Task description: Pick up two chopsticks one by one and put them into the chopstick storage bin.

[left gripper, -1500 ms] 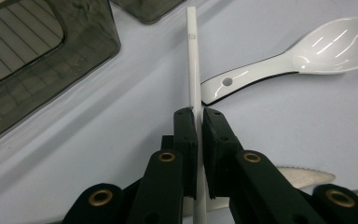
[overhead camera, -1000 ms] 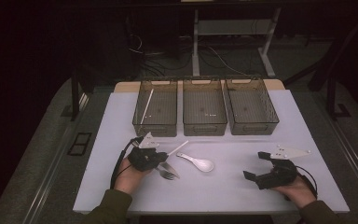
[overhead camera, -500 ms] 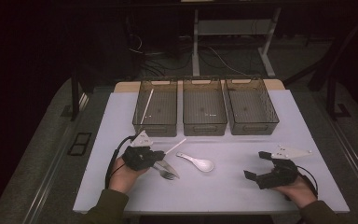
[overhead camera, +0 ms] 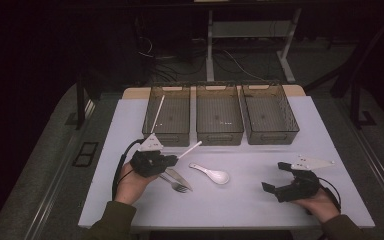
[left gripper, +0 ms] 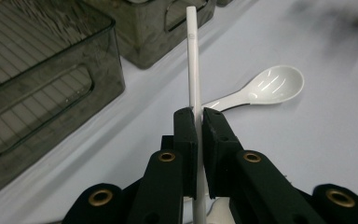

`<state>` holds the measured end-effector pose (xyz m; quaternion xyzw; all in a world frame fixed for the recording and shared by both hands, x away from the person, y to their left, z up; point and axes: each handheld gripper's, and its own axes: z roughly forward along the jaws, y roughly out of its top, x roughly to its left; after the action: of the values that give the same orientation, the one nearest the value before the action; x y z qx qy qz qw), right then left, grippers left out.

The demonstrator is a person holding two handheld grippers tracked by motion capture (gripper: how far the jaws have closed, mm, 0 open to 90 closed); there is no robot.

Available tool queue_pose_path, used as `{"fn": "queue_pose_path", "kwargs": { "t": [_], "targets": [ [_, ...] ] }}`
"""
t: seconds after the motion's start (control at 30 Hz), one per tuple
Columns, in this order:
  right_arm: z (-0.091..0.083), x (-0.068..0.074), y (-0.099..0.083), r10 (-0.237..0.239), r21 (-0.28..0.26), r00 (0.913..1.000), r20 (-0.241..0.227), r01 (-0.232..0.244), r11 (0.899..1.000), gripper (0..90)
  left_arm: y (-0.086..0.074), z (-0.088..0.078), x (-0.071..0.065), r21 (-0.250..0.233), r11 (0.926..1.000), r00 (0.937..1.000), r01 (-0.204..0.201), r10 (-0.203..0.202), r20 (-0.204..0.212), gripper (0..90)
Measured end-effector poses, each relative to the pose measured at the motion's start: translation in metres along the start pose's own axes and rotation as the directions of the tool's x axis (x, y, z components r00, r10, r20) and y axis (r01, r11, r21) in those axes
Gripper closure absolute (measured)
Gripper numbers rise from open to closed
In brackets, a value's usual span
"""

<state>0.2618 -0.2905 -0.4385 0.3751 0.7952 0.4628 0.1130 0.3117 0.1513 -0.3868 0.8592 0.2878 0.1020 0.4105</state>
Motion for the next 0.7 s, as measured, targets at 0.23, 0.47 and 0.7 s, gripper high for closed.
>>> {"fn": "queue_pose_path", "kwargs": {
  "t": [0.23, 0.47, 0.7],
  "targets": [
    [-0.001, 0.0, 0.0, 0.007, 0.001, 1.0, 0.006, -0.007, 1.0, 0.8, 0.015, 0.0, 0.003, -0.013, 0.9998, 0.9999, -0.016, 0.016, -0.003, 83.7],
    [-0.001, 0.0, 0.0, 0.011, -0.007, 0.9999, 0.007, -0.011, 1.0, 0.8, 0.033, -0.001, 0.014, -0.04, 0.9991, 0.9997, -0.015, 0.014, -0.018, 83.7],
    [-0.001, 0.0, -0.001, 0.01, -0.005, 0.9999, 0.005, -0.01, 1.0, 0.8, 0.055, -0.001, 0.027, -0.047, 0.9987, 0.9989, -0.017, 0.015, -0.044, 83.7]
  ]
}}
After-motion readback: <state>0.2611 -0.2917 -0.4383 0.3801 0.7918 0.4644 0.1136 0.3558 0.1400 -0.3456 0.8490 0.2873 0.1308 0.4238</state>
